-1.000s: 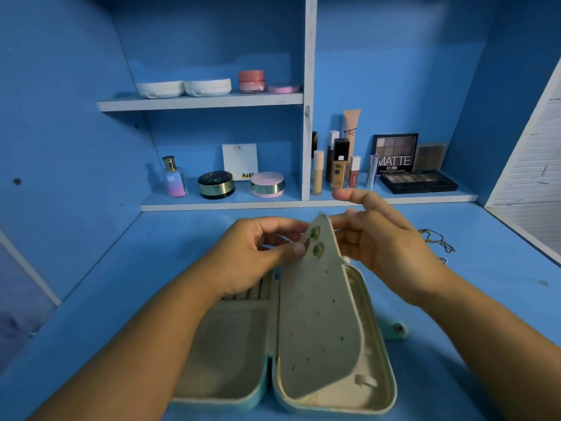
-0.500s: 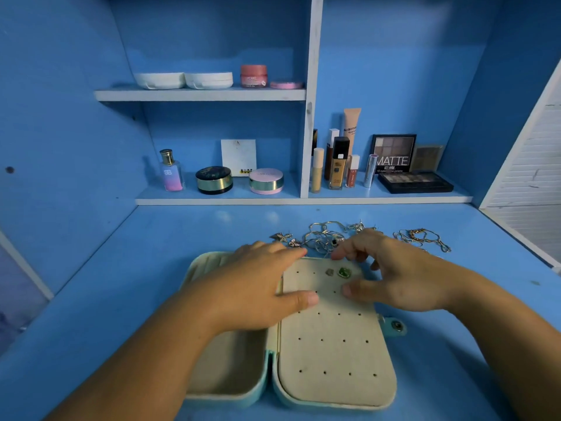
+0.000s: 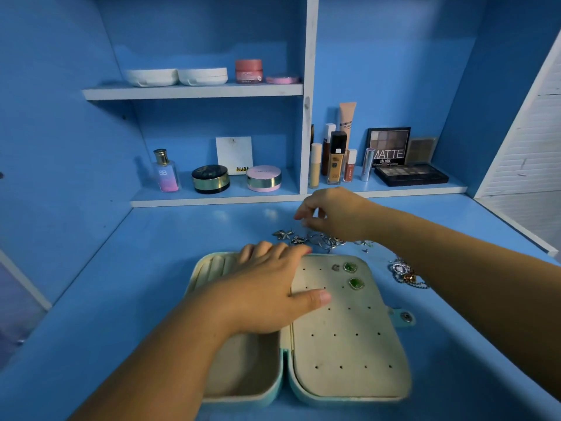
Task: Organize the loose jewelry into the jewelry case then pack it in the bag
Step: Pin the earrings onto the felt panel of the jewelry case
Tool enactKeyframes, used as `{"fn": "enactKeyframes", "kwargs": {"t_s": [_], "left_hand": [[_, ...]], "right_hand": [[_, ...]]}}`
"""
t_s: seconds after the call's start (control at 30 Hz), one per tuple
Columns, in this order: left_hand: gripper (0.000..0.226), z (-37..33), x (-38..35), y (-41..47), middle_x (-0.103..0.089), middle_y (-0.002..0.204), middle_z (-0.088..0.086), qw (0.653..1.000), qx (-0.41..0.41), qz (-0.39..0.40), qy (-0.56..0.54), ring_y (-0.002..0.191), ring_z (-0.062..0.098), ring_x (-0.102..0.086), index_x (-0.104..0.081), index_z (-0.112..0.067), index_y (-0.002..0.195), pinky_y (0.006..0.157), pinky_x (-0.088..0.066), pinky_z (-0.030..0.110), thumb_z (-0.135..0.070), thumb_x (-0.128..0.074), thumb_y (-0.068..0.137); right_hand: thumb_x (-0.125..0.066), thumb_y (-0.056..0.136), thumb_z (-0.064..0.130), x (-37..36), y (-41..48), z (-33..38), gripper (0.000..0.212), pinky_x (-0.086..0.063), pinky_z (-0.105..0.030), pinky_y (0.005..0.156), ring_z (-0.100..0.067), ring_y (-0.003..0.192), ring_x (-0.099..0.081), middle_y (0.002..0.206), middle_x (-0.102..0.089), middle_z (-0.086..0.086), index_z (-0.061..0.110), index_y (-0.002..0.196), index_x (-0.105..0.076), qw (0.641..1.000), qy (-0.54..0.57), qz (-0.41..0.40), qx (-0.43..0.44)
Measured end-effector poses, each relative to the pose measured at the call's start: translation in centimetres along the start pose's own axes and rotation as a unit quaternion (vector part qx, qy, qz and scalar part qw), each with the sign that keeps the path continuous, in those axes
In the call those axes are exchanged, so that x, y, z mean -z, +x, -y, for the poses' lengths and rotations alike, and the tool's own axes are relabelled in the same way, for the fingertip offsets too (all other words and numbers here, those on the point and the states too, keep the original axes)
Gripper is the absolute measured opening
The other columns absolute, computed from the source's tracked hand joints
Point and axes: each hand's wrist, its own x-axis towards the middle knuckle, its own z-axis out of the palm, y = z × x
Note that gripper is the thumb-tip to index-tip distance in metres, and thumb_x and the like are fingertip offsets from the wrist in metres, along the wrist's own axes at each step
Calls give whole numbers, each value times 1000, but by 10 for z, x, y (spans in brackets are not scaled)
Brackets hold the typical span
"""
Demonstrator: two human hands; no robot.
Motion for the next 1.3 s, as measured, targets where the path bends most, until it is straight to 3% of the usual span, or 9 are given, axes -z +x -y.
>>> {"fn": "enactKeyframes", "kwargs": {"t_s": [0.2,0.43,0.63,0.73,0.87,0.93,1.07,1.2,1.3], "left_hand": [[77,4,-3,2,-18,156,-9,1000,-2,-9,5,141,9,-8,-8,-33,152,115,-6,34,-70,-34,90],[78,3,-3,3,-18,157,-7,1000,-1,-11,7,141,10,-9,-10,-31,152,115,-7,33,-70,-35,89],[79,7,-4,5,-19,157,-8,1000,-4,-14,0,142,11,-11,-11,-33,151,116,-8,35,-72,-35,87],[78,9,-6,6,-25,155,-10,1000,-6,-28,-4,141,12,-16,-17,-34,149,116,-12,37,-73,-38,85],[76,10,-5,5,-37,146,-14,997,-9,-76,-10,135,12,-28,-29,-37,144,112,-23,37,-76,-44,80],[75,11,-5,5,-40,142,-15,996,-12,-92,-13,132,10,-31,-33,-36,142,110,-26,36,-76,-46,79],[74,12,-6,5,-42,138,-20,992,-19,-115,-38,129,6,-32,-37,-39,139,109,-28,34,-77,-51,76],[67,11,-7,7,-46,118,-28,983,-57,-160,-67,117,0,-36,-46,-46,129,104,-34,32,-76,-49,69],[51,8,-11,8,-51,109,-26,973,-91,-191,-94,111,-5,-38,-57,-46,115,102,-37,32,-72,-50,71]], "right_hand": [[-58,93,23,-8,23,8,19,-37,-20,76,-8,84,-50,90,-57,9,22,110,-68,997,-59,34,21],[-61,91,22,-11,25,11,15,-43,-24,82,-12,90,-56,98,-68,1,16,103,-69,995,-83,40,29],[-55,94,21,4,19,7,8,-51,-36,84,-18,90,-60,96,-63,1,18,95,-62,995,-93,14,19],[-55,94,25,30,-11,2,8,-46,-31,82,-13,94,-56,100,-59,5,22,94,-63,997,-68,-28,6],[-60,89,30,37,-68,12,7,-40,-13,83,2,95,-53,100,-58,16,36,86,-63,1000,3,5,26],[-63,87,29,24,-88,20,7,-35,-4,84,4,99,-51,99,-57,18,35,83,-66,998,25,18,52],[-66,86,28,3,-100,20,4,-32,-2,84,1,97,-50,100,-58,13,27,88,-70,995,26,-11,100],[-63,88,28,22,-103,-16,12,-36,-2,74,6,91,-51,100,-57,19,35,97,-66,991,98,-91,-15],[-64,89,20,28,-105,-48,19,-37,-4,69,-3,85,-52,93,-55,16,38,93,-64,993,30,-96,-68]]}}
